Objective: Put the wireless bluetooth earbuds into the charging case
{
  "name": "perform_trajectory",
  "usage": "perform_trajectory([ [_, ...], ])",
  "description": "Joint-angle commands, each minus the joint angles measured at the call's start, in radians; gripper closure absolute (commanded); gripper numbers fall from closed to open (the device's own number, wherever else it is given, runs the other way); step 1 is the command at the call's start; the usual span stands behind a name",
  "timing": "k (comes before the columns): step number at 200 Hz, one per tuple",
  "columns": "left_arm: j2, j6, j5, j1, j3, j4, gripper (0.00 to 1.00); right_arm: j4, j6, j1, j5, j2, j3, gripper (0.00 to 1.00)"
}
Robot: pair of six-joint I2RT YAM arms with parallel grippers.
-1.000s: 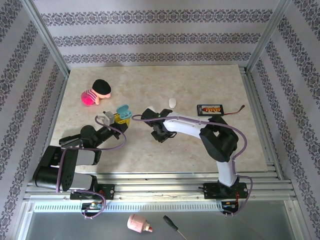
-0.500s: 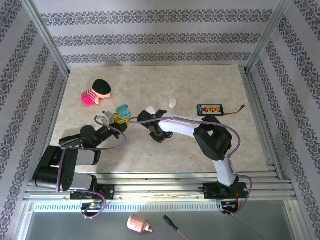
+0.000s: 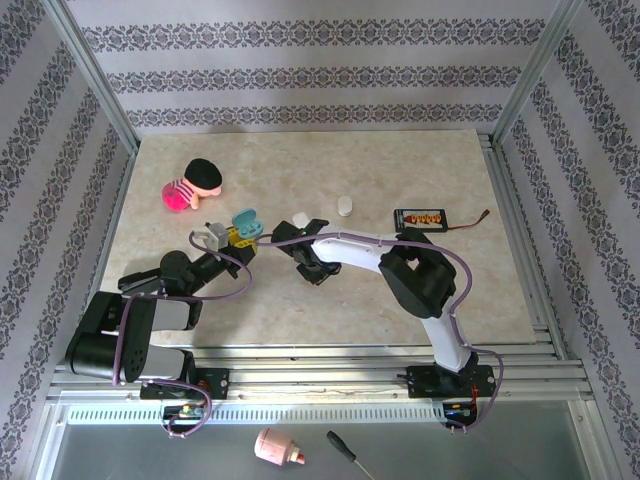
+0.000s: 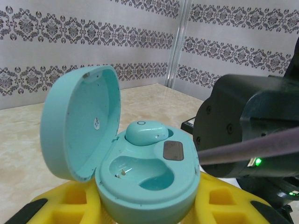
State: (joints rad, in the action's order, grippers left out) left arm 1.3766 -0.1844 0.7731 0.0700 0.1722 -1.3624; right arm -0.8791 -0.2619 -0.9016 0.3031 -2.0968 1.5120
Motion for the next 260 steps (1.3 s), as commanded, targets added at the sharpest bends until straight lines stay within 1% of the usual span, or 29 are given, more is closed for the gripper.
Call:
perform_trajectory([
  [1,0.003,-0.005,0.006,-0.014,-0.014,-0.064,0.67,-0.033,0.007,-0.016,0.03,-0.02,0.025,0.76],
  [40,0.001,-0.007,0.011,-0.013,-0.011,-0.064,0.67,-0.036,0.015,-0.016,0.039,-0.042,0.029,0.76],
  [50,0.0,-0.007,0.011,-0.014,-0.011,-0.064,0.67,-0.043,0.015,-0.016,0.042,-0.043,0.034,0.79],
  [63,0.002,-0.006,0.014,-0.014,-0.01,-0.064,0.67,-0.043,0.016,-0.014,0.044,-0.029,0.032,0.81],
  [86,0.013,0.012,0.059,-0.012,-0.004,-0.066,0.65,-0.03,0.014,-0.001,0.013,0.028,0.014,0.82],
  [111,0.015,0.007,0.111,-0.003,0.012,-0.066,0.65,0.038,0.001,0.041,-0.108,0.152,-0.044,0.82],
  [147,-0.002,0.034,0.12,0.027,0.019,-0.065,0.65,0.149,-0.002,0.1,-0.29,0.342,-0.104,0.82],
  [171,-0.004,0.059,0.102,0.054,0.023,-0.064,0.66,0.291,-0.046,0.142,-0.52,0.463,-0.147,0.83],
  [185,0.002,0.069,0.1,0.074,0.029,-0.064,0.67,0.379,-0.084,0.157,-0.645,0.507,-0.158,0.83],
  [207,0.016,0.089,0.088,0.111,0.044,-0.065,0.68,0.443,-0.108,0.15,-0.773,0.515,-0.114,0.83],
  [227,0.036,0.111,0.078,0.142,0.056,-0.064,0.68,0.462,-0.107,0.122,-0.82,0.495,-0.062,0.82],
  [260,0.047,0.129,0.069,0.178,0.07,-0.064,0.68,0.45,-0.09,0.087,-0.818,0.439,0.006,0.82],
])
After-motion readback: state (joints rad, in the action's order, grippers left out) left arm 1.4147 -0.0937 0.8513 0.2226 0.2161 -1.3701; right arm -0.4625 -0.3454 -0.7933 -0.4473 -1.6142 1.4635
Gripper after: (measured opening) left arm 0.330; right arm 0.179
